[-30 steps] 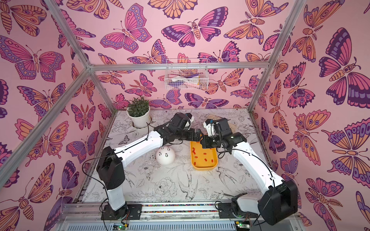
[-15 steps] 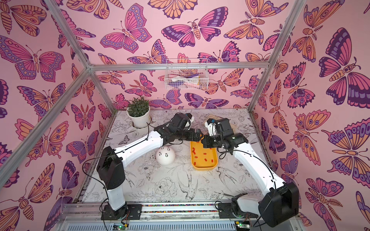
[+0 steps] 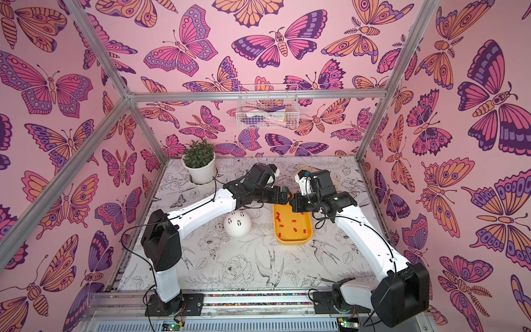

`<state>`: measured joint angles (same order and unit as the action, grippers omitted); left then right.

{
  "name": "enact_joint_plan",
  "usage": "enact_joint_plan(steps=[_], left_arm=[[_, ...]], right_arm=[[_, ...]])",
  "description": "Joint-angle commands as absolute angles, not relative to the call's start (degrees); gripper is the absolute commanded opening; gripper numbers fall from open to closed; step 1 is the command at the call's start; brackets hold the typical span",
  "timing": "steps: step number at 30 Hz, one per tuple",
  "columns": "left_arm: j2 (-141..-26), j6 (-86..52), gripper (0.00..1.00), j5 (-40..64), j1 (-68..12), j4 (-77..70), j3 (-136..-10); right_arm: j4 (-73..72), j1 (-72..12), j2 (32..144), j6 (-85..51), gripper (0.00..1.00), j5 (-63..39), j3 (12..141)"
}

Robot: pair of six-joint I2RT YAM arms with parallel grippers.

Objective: Cover the protruding screws with screw protection sleeves
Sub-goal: Pick up the screw protection sleeve from the storage box.

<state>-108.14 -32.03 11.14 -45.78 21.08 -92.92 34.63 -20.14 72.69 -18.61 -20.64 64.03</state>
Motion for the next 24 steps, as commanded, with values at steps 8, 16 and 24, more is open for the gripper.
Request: enact_joint_plan(steps=[8, 16, 24], left_arm=[[-109.21, -31.76, 0.94, 11.77, -46.32, 21.27, -91.58], [-109.45, -31.68, 0.94, 11.71, -46.46, 21.53, -91.41], [-109.60, -31.71, 0.94, 11.74, -46.67, 21.62, -91.32]], right_arm=[[33.23, -19.03, 71.64, -19.37, 0.03, -21.08, 63.60], [32.94, -18.63, 71.32, -19.59, 0.03, -21.64, 63.59], [32.79, -18.35, 71.08, -19.72, 0.03, -22.15, 63.56]])
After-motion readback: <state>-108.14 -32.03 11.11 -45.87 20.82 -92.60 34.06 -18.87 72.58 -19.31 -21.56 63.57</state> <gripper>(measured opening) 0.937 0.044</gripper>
